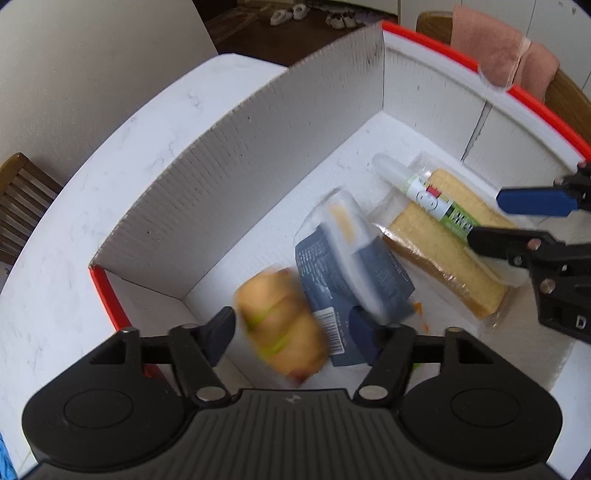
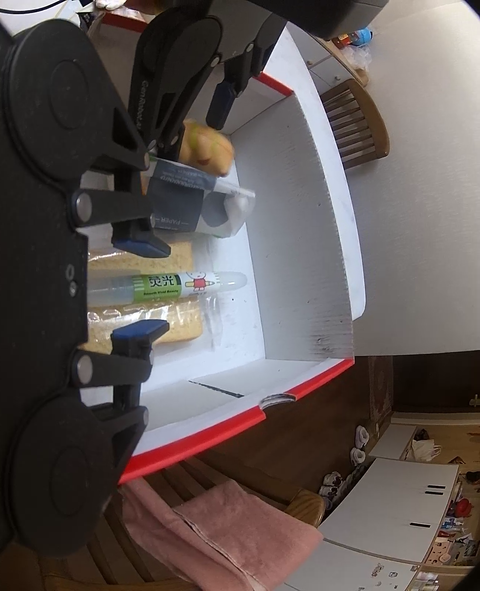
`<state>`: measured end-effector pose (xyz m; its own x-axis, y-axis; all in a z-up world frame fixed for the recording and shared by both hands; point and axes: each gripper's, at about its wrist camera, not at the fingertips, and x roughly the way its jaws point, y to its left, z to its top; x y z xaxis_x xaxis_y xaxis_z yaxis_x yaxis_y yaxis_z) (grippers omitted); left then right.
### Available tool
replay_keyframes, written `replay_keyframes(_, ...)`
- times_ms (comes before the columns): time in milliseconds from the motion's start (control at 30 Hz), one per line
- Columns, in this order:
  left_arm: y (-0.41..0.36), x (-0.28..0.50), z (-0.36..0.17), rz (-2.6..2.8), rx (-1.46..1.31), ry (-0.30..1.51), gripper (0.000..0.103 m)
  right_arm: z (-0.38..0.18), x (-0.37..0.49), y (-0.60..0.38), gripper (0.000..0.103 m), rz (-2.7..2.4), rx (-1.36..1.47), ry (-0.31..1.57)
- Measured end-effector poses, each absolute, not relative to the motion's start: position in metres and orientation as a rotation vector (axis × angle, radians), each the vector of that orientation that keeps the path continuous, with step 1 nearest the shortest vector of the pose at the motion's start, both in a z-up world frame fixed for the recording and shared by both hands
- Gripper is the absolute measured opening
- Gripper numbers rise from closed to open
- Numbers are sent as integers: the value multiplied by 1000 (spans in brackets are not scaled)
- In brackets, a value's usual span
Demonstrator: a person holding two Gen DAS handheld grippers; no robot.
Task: Organize objects
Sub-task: 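Open both tools to drop the toy and glue stick in the box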
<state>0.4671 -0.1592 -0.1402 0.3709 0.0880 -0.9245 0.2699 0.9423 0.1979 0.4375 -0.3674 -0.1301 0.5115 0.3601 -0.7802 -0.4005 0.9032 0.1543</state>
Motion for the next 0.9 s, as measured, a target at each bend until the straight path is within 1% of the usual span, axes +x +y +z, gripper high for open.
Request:
replay_keyframes(367,-147,447,-108,-133,193,1111,68,-108,418,-368,36,491,-31,898)
replay_keyframes(767,-133,388,-62,-164,98,941,68,-78,386,-364,37,510,-44,844)
replay_keyframes(800,-131,382,-59,-168,90,935,68,-75,382,-364,42,512,-42,842)
replay_keyframes(833,-128,375,-55,-171,84,926,68,-72,378,-364,51,513,-41,837)
replay_keyframes(900,-124,364,-52,-164,80,907,68,-66,370,-363,58,513,-44,816)
